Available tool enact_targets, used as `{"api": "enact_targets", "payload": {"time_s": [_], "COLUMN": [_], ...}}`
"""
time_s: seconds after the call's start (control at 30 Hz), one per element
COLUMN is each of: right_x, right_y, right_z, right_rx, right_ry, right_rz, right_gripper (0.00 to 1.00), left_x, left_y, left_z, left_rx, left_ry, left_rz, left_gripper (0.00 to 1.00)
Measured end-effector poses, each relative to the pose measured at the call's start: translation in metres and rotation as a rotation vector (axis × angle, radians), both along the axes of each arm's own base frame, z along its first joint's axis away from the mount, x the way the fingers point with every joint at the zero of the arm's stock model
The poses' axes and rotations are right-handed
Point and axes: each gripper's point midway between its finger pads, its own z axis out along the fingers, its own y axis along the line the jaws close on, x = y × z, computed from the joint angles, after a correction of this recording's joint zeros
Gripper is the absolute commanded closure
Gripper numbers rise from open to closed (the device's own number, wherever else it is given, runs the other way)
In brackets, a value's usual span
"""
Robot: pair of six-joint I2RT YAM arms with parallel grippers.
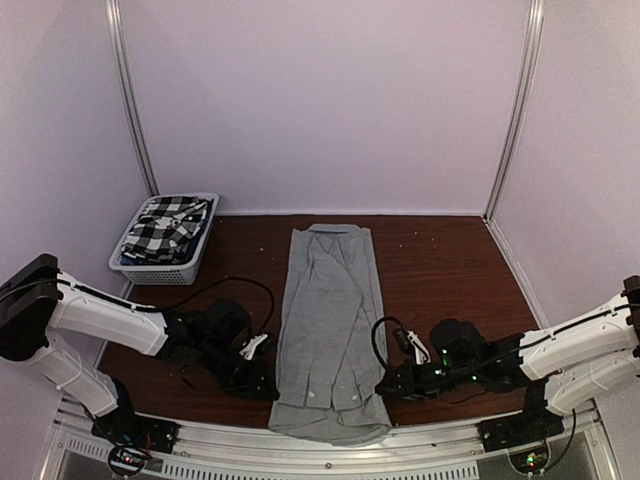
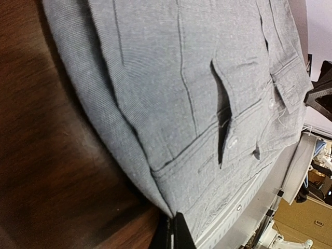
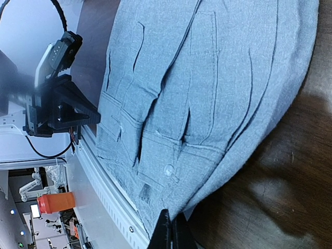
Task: Fold and stack the long sleeve shirts
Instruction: Pick up the rectangle-folded shirt from the center of the board, then fold the rectangle-folded shirt at the center of the board.
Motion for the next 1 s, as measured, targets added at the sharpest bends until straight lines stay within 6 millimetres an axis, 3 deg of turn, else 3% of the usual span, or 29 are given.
{"api": "enact_targets", "payload": {"time_s": [0.23,0.53,0.8,1.0], "right_x": [0.008,0.056,0.133,0.187], "right_y": [-0.006,-0.002,-0.015,-0.015], "right_z": [0.011,0.051,0.054,0.050], "right_rx": [0.005,0.054,0.043,0.048], "right_ry": [-0.027,-0.116,-0.127,-0.129], "right_rz": [-0.030,-0.107,-0.230,-0.289], "right_gripper": [1.00,1.00,1.00,1.00], "left_x": [0.003,0.039,0.114,0.167], "left_y": [-0.006,-0.007,-0.012,-0.019], "left_z": [0.017,0.049,0.074,0.068], "left_rx": [-0.066,-0.198,-0.316,-0.355], "left_ry": [0.015,0.034,0.047,0.049], "left_rz": [0.014,0.112,0.239,0.288], "left_gripper": [1.00,1.00,1.00,1.00]}}
